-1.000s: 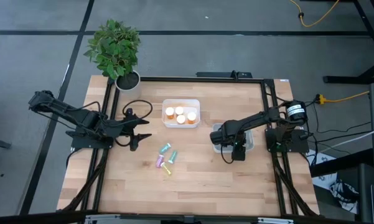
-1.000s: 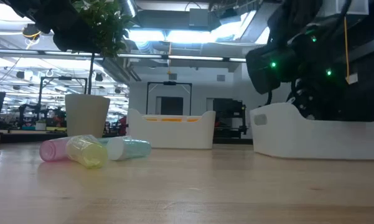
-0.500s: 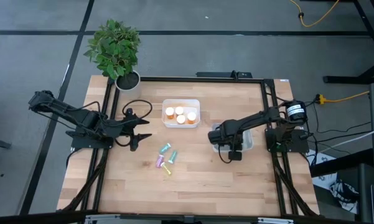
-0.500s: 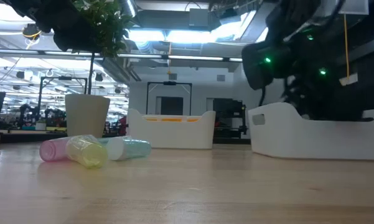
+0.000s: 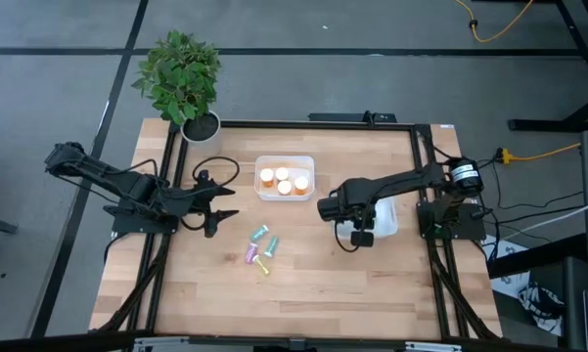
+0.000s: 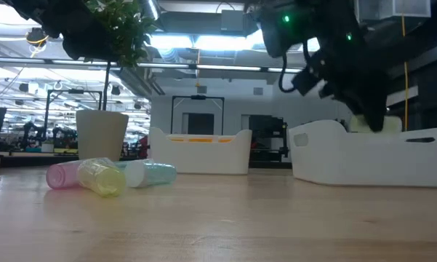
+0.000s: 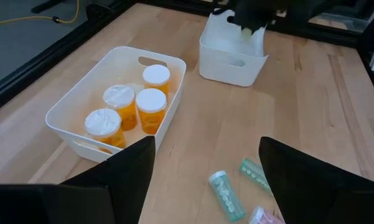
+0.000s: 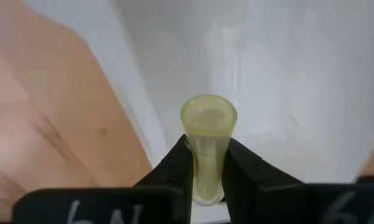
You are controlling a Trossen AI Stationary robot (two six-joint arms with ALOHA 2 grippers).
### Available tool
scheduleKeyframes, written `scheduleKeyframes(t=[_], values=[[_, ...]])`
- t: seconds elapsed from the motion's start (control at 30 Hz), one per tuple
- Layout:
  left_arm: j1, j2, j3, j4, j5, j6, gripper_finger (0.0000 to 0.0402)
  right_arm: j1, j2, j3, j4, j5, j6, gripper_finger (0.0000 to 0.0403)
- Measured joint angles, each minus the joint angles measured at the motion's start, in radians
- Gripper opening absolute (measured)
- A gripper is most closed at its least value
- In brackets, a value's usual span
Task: Pick and place medicine bottles into bin by pill shape (circle, oval)
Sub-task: Put the small yellow pill bottle into the bottom white bin
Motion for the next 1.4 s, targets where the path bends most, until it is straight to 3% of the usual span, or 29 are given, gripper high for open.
scheduleKeyframes(t=[0.2,0.4,0.57,0.93,1.23,1.4], values=[[0.0,0.0,0.0,0.0,0.0,0.001,0.0281,0.0,-0.001,0.037,-0.067,-0.017,0.003,0.0059],[0.0,0.0,0.0,0.004,0.0,0.0,0.0281,0.018,-0.001,0.037,-0.009,-0.169,0.008,0.0059],[0.0,0.0,0.0,0.006,0.0,-0.006,0.0281,0.084,-0.001,0.037,0.026,-0.25,0.12,0.006],[0.0,0.0,0.0,0.006,0.007,-0.006,0.0281,0.279,-0.003,-0.081,0.363,-0.257,0.364,0.006],[0.0,0.0,0.0,0.006,0.012,-0.006,0.0281,0.309,-0.002,-0.178,0.579,-0.256,0.381,0.0065],[0.0,0.0,0.0,0.007,0.012,-0.006,0.0281,0.308,-0.002,-0.189,0.586,-0.244,0.394,0.0104]])
